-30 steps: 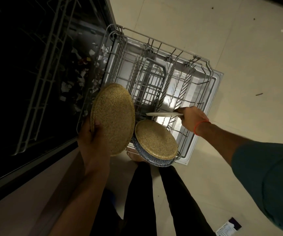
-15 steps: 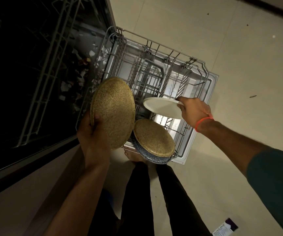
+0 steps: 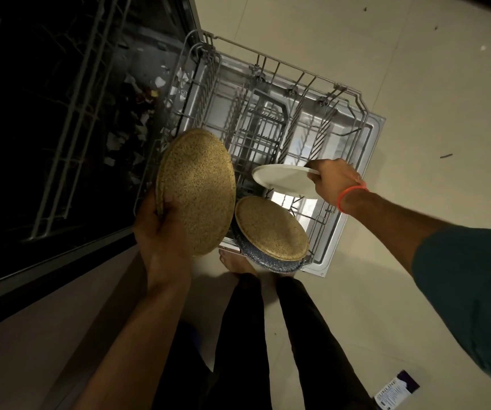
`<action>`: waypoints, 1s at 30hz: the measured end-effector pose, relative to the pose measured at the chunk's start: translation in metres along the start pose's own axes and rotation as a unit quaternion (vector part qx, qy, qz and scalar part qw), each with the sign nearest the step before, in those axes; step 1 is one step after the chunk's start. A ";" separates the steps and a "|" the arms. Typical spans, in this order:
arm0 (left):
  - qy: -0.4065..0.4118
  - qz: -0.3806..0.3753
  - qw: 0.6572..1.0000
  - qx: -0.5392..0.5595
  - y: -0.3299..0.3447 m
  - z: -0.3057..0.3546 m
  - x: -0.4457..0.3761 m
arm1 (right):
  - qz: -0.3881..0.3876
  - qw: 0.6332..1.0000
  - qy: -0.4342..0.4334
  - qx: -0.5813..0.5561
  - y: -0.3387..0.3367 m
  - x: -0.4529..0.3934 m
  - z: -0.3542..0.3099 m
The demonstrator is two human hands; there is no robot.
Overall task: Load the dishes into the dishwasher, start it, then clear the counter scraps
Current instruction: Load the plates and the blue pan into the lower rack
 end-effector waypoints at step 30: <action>0.042 -0.071 0.993 0.081 0.007 0.031 0.027 | 0.056 0.915 -0.011 -0.401 -0.038 0.012 -0.028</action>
Point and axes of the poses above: each hand's wrist, its own x-axis away from the middle knuckle, its own y-axis out of the palm, z = x × y, the point moved 1 cm from there along -x, towards the middle knuckle, and after that the axes turned 9 degrees about -y, right-handed, at the moved point
